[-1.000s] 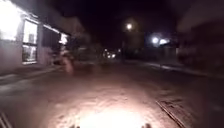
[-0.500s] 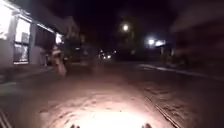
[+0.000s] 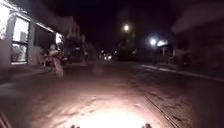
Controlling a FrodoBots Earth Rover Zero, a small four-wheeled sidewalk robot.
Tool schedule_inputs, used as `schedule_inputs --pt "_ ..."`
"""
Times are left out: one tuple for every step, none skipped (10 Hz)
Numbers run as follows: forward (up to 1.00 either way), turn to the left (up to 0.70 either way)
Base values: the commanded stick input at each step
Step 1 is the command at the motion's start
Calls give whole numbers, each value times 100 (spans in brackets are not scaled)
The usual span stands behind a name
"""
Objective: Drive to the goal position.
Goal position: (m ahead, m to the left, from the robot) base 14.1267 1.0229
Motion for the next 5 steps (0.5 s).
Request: schedule_inputs --pt "50 0" --pt "50 0" --pt "50 0" --pt "50 0" --pt "50 0"
